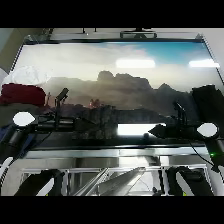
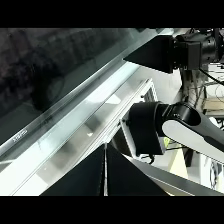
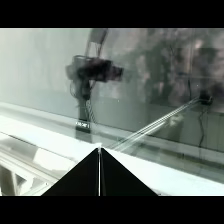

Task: Fold the shirts.

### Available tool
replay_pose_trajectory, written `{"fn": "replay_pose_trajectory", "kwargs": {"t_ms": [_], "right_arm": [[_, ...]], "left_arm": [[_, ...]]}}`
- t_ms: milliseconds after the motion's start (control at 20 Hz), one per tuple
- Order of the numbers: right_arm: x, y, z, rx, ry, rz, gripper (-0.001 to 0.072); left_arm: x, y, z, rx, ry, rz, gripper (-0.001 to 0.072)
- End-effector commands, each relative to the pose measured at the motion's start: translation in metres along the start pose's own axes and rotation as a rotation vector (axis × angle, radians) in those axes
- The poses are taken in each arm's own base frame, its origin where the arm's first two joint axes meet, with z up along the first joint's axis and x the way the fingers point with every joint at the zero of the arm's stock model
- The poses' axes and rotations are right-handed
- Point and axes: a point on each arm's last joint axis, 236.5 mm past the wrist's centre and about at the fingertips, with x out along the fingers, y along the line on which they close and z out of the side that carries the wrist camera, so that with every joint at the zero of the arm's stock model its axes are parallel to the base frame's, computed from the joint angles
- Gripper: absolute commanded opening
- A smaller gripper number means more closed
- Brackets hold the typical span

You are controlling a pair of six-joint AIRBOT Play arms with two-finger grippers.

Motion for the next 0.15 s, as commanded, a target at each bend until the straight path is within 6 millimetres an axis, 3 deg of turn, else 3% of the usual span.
{"fn": "replay_pose_trajectory", "kwargs": {"t_ms": [0,100], "right_arm": [[0.0001,0.0010,-0.0008,0.001,0.002,0.004,0.0018],[0.0001,0.0010,-0.0008,0.001,0.002,0.004,0.0018]], "left_arm": [[-0.0004,0.0006,-0.0003,0.001,-0.006,0.005,0.0014],[-0.0004,0.0006,-0.0005,0.001,-0.006,0.005,0.0014]]}}
